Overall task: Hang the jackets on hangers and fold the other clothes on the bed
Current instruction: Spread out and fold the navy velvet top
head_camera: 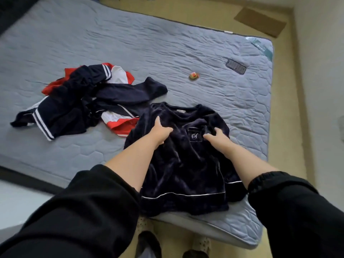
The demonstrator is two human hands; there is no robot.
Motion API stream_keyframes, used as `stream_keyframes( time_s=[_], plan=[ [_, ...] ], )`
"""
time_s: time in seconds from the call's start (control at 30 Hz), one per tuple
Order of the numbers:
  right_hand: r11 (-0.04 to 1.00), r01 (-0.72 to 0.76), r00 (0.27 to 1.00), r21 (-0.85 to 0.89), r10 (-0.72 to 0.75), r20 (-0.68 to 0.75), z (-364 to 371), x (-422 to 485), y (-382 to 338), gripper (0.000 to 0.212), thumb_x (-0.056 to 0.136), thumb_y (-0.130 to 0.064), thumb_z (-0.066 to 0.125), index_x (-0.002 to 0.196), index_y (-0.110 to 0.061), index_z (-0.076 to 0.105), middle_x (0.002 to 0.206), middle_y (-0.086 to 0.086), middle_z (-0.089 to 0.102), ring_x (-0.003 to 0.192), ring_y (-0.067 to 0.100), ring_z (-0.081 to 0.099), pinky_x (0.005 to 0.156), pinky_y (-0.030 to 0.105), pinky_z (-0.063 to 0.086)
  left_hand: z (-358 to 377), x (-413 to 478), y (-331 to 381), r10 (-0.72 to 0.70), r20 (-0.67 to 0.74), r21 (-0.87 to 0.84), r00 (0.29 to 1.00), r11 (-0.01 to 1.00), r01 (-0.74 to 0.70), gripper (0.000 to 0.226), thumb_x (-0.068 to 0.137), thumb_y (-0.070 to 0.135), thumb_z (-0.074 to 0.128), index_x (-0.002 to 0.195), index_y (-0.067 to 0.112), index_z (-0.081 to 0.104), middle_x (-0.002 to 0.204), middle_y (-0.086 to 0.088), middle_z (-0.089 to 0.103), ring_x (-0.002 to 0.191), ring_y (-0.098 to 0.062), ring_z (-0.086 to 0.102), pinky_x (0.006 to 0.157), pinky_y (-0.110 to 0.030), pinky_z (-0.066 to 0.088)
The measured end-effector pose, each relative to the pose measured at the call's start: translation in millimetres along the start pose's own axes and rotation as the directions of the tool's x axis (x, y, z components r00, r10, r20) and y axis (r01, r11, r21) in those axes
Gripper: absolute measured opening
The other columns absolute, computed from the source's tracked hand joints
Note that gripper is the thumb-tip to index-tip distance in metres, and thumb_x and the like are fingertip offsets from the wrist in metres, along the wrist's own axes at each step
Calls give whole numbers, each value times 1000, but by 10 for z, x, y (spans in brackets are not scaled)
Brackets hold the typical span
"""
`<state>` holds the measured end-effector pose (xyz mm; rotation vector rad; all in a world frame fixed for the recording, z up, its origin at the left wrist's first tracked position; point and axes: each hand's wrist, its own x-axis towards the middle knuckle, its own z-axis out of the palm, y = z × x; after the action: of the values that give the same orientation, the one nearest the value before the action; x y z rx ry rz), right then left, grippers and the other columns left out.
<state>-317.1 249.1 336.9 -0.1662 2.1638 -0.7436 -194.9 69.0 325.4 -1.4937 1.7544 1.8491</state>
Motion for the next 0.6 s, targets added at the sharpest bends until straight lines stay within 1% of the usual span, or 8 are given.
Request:
stream_keyframes(
  time_s=[0.1, 0.17, 0.23, 0.27, 0.37, 0.47, 0.53, 0.6],
  plan=[
    [993, -15, 996, -115, 26, 89, 172, -44, 371, 69, 92, -34, 55, 149, -9, 24, 145, 13, 43, 130, 26, 44, 103, 28, 32, 210, 10, -295, 0, 12, 52, 1000, 999, 0, 70, 94, 22, 52, 151, 30, 14, 138, -2, 42, 118, -25, 54, 82, -33, 44],
    [983, -14, 993, -183, 36, 116, 286, -14, 687, 68, 93, -33, 53, 150, -10, 23, 146, 14, 42, 131, 27, 43, 105, 30, 32, 386, 29, -556, 12, -2, 105, 1000, 994, -11, 63, 93, 20, 51, 150, 25, 23, 136, -3, 45, 115, -25, 56, 87, -34, 47],
    [968, -11, 990, -252, 46, 131, 446, 35, 1097, 66, 93, -32, 52, 149, -10, 25, 146, 14, 42, 130, 27, 44, 104, 31, 34, 608, 51, -944, 24, -4, 224, 1000, 974, -23, 60, 92, 17, 50, 148, 21, 29, 140, -7, 46, 117, -27, 55, 97, -35, 45],
    [958, -10, 988, -286, 53, 142, 546, 55, 1325, 65, 93, -32, 52, 148, -11, 25, 146, 14, 41, 128, 27, 46, 103, 31, 36, 721, 58, -1190, 26, -2, 311, 1000, 950, -25, 59, 92, 16, 48, 147, 20, 30, 141, -8, 46, 119, -27, 54, 98, -32, 43],
    [930, -13, 976, -366, 92, 198, 893, 155, 1997, 69, 90, -31, 54, 149, -12, 24, 149, 12, 37, 132, 28, 42, 106, 31, 35, 1000, 145, -1961, 50, 36, 557, 998, 828, -62, 58, 91, 13, 45, 147, 21, 33, 148, -7, 40, 132, -24, 42, 105, -30, 34],
    [867, 42, 971, -496, 81, 224, 1262, 278, 2608, 73, 87, -34, 55, 150, -15, 23, 153, 10, 30, 139, 27, 31, 113, 38, 29, 1228, 266, -2665, 21, 131, 686, 991, 719, -107, 59, 90, 13, 45, 147, 23, 33, 154, -3, 31, 139, -24, 31, 112, -35, 30],
    [744, 101, 982, -660, 34, 188, 1446, 328, 2893, 76, 87, -39, 53, 152, -21, 19, 158, 8, 16, 145, 28, 15, 117, 45, 17, 1339, 324, -3032, -12, 179, 796, 984, 590, -138, 65, 92, 17, 47, 151, 25, 21, 159, -2, 15, 145, -24, 17, 115, -40, 26],
    [667, 137, 984, -732, -4, 181, 1588, 391, 3133, 79, 86, -40, 52, 153, -27, 11, 161, 7, 2, 148, 27, -1, 117, 48, 5, 1387, 402, -3348, -17, 210, 905, 978, 382, -188, 80, 94, 30, 52, 153, 29, -2, 161, -2, -2, 148, -25, 1, 115, -48, 19]
  ],
)
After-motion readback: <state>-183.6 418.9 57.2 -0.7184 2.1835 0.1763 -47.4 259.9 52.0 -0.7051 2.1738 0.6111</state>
